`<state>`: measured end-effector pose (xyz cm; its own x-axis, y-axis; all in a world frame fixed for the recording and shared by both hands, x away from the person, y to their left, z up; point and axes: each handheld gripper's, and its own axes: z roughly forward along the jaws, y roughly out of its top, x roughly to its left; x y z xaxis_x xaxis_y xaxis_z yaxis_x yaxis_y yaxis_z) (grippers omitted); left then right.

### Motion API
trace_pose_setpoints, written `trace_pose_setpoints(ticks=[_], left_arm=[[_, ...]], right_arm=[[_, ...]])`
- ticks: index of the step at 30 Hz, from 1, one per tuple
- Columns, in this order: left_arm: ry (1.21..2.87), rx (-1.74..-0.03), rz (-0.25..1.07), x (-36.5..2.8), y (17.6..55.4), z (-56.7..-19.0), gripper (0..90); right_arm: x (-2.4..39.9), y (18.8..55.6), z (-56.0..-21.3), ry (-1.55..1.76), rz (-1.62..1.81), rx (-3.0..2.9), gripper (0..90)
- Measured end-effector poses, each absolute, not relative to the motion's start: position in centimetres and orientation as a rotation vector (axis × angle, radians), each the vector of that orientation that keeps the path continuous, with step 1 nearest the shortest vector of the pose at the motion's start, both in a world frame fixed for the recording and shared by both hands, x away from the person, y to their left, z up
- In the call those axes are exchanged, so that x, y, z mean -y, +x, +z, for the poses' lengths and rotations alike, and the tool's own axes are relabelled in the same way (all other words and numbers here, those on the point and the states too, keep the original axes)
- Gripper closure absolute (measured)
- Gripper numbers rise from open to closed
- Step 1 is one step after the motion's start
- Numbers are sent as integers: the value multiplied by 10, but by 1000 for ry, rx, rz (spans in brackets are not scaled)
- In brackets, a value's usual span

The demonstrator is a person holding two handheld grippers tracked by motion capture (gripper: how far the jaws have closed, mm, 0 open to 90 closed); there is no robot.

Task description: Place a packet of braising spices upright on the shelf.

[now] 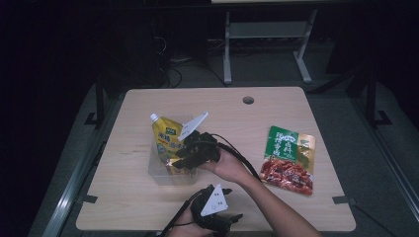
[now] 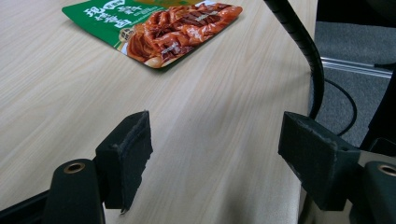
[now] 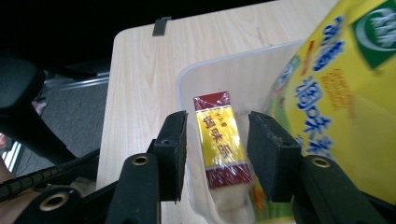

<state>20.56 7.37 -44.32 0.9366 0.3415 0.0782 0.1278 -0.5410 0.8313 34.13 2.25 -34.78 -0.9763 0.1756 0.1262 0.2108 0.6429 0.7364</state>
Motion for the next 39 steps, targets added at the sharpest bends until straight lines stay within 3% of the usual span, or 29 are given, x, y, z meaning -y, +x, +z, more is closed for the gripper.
trace_pose_setpoints(ticks=[39], left_arm=[[2140, -392, 240, -65, 225, -437, 268]], right_arm=[[119, 333, -317, -691, -1438, 2761, 389]])
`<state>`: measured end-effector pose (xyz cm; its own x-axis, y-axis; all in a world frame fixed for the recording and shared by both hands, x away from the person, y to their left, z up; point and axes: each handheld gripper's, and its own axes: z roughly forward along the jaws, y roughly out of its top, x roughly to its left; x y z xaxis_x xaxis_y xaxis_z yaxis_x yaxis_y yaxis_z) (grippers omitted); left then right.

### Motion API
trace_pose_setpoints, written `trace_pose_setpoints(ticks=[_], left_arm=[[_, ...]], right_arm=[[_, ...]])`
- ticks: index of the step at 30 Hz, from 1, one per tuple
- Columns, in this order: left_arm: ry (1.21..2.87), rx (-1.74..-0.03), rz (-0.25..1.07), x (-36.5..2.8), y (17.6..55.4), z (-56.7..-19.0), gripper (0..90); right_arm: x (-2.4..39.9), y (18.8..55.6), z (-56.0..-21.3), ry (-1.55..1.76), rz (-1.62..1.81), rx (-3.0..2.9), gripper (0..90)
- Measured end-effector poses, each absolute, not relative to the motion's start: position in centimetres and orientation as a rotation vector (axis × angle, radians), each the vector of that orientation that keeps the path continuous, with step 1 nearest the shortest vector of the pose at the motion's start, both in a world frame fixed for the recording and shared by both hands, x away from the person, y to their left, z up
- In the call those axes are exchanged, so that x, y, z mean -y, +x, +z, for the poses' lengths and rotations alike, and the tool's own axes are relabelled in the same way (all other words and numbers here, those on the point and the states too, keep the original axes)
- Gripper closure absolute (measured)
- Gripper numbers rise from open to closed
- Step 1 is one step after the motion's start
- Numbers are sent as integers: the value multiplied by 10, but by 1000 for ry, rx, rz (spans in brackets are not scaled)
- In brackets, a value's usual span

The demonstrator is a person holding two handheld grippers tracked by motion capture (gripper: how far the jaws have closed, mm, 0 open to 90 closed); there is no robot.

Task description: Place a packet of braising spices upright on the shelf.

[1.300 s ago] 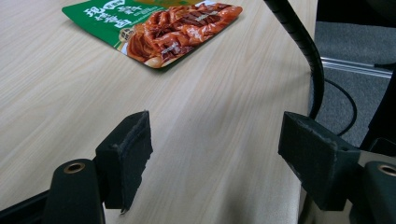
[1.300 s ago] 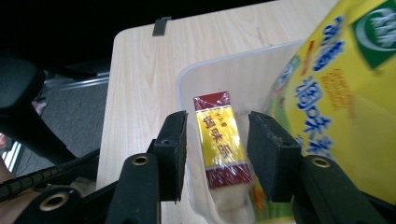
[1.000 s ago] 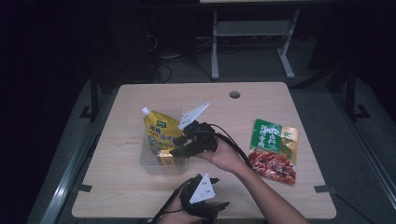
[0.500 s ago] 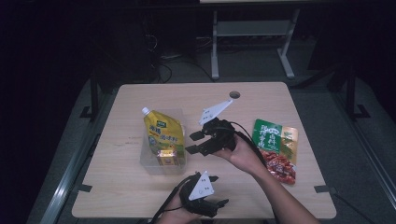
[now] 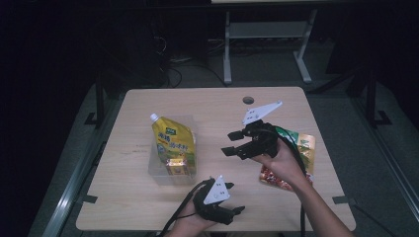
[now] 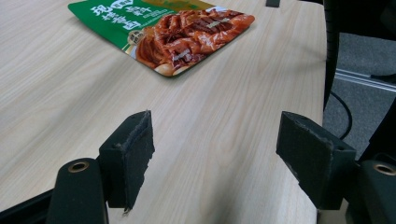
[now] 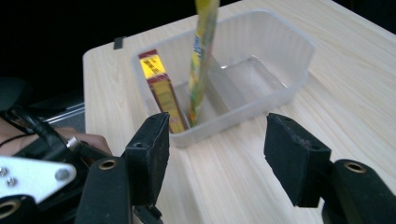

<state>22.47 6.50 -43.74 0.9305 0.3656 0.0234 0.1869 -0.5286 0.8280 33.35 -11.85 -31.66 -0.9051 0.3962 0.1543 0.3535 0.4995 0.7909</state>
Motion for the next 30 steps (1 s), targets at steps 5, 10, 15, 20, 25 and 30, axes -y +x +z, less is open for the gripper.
trace_pose_setpoints(ticks=[5, 10, 15, 20, 25, 30], left_arm=[[2136, -393, 245, -61, 230, -434, 267], [2137, -387, 246, -58, 234, -430, 266], [2147, -373, 268, -54, 240, -428, 267], [2143, -375, 260, -50, 245, -426, 288], [2150, -371, 257, -44, 249, -425, 296], [2151, -371, 255, -37, 256, -425, 307]], right_arm=[[135, 335, -321, 732, 1385, -2658, 361], [152, 338, -327, 778, 1364, -2628, 342], [171, 340, -329, 842, 1360, -2597, 325], [185, 340, -332, 900, 1350, -2576, 315], [198, 342, -335, 955, 1335, -2560, 306], [211, 342, -339, 997, 1326, -2539, 295]])
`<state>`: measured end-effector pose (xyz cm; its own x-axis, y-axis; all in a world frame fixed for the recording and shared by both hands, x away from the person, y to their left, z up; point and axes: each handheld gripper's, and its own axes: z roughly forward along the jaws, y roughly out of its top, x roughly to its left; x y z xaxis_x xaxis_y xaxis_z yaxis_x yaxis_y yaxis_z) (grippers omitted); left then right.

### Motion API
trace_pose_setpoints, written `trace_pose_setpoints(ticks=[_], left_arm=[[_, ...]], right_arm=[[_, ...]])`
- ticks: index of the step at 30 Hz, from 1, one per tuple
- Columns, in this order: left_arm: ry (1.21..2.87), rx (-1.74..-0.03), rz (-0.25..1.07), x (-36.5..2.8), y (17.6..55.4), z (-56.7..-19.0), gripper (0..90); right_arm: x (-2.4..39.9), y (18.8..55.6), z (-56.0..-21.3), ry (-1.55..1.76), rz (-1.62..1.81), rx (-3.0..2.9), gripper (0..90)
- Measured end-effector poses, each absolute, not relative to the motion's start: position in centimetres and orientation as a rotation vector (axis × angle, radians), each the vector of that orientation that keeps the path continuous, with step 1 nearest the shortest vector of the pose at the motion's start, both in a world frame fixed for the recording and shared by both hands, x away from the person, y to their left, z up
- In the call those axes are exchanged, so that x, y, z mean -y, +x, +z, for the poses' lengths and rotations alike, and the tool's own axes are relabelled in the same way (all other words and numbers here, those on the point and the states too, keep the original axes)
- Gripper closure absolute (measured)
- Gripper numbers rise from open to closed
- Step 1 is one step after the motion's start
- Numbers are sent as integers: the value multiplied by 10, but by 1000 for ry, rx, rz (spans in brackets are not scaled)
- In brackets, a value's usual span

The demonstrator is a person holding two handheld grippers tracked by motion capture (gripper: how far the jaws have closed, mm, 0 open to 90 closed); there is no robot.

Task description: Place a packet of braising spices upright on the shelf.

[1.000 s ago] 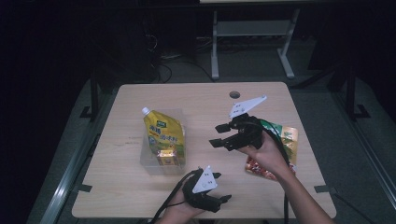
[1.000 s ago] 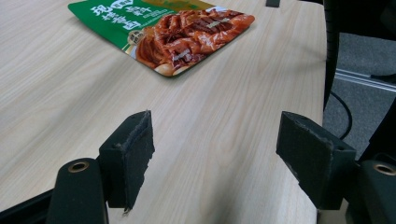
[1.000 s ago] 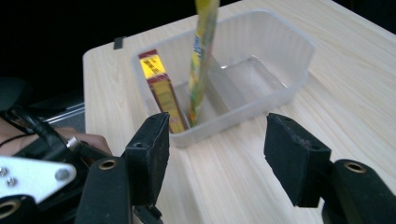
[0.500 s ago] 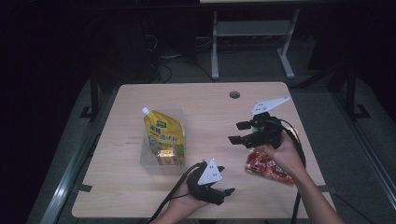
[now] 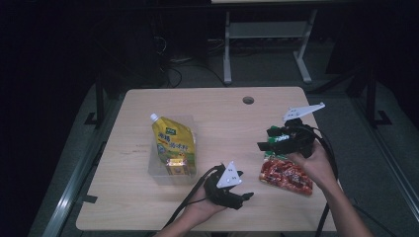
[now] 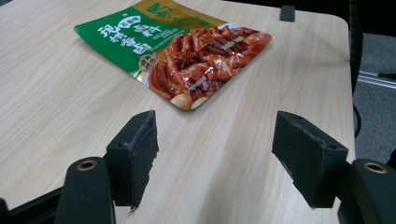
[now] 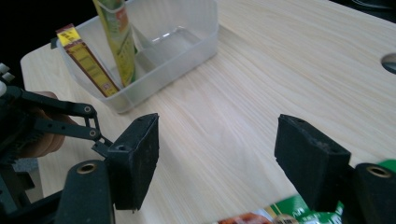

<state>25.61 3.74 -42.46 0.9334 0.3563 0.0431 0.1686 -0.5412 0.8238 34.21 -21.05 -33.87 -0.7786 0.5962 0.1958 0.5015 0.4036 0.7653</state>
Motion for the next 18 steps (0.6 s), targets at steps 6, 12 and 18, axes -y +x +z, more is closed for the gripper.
trace_pose_setpoints(ticks=[6, 12, 18], left_arm=[[2159, -366, 253, -31, 263, -426, 339], [2164, -359, 265, -24, 268, -427, 363], [2162, -363, 241, -15, 276, -428, 401]], right_arm=[[225, 342, -340, 1064, 1287, -2526, 281], [236, 343, -342, 1118, 1273, -2510, 272], [250, 346, -349, 1201, 1221, -2484, 268]])
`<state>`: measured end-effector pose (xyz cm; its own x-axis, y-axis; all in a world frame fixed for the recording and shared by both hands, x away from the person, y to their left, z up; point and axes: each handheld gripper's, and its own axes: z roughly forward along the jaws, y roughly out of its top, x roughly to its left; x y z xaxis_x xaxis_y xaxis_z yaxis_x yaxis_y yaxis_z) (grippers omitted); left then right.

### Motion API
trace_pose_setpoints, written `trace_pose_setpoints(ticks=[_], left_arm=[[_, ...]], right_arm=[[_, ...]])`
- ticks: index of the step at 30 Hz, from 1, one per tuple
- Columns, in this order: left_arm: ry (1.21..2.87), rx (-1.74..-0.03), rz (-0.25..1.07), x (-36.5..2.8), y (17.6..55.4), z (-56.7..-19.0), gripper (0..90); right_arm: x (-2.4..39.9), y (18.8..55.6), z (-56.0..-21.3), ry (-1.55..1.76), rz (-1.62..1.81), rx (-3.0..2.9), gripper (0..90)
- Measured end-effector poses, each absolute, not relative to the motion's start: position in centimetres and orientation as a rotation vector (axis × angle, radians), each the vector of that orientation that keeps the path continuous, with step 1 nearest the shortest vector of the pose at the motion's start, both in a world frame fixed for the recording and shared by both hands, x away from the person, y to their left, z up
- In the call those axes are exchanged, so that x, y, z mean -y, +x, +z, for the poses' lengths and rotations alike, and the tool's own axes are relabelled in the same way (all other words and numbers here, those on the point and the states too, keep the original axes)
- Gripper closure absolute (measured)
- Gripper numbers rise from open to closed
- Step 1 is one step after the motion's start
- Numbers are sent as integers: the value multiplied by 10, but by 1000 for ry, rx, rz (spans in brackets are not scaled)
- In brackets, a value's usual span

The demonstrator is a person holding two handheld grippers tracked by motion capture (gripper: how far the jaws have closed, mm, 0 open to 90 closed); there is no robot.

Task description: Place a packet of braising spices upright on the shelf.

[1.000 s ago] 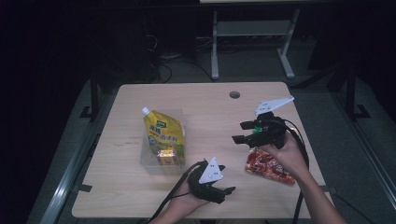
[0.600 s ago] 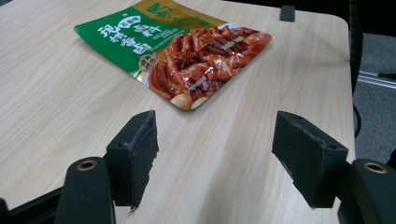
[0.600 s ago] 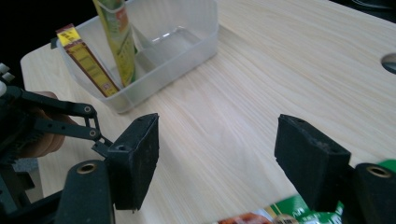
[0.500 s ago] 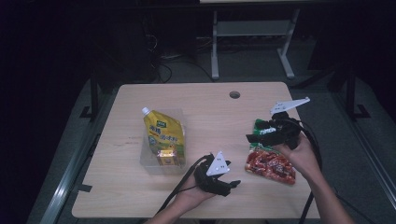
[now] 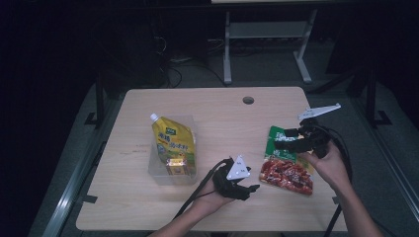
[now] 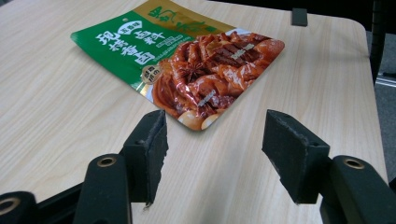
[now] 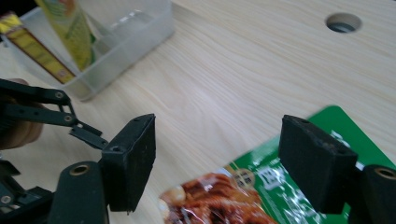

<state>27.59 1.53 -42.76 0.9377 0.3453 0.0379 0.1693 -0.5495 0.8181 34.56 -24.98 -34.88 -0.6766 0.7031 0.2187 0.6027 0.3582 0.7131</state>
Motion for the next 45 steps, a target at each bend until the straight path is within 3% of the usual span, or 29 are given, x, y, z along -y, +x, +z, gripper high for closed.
trace_pose_setpoints(ticks=[9, 26, 45], left_arm=[[2162, -357, 225, 0, 290, -430, 486], [2226, -370, 193, 42, 316, -448, 793], [2347, -426, 216, 66, 331, -466, 846]], right_arm=[[270, 347, -357, 1298, 1157, -2441, 258], [302, 360, -380, 1483, 1072, -2366, 246], [331, 372, -412, 1721, 950, -2286, 239]])
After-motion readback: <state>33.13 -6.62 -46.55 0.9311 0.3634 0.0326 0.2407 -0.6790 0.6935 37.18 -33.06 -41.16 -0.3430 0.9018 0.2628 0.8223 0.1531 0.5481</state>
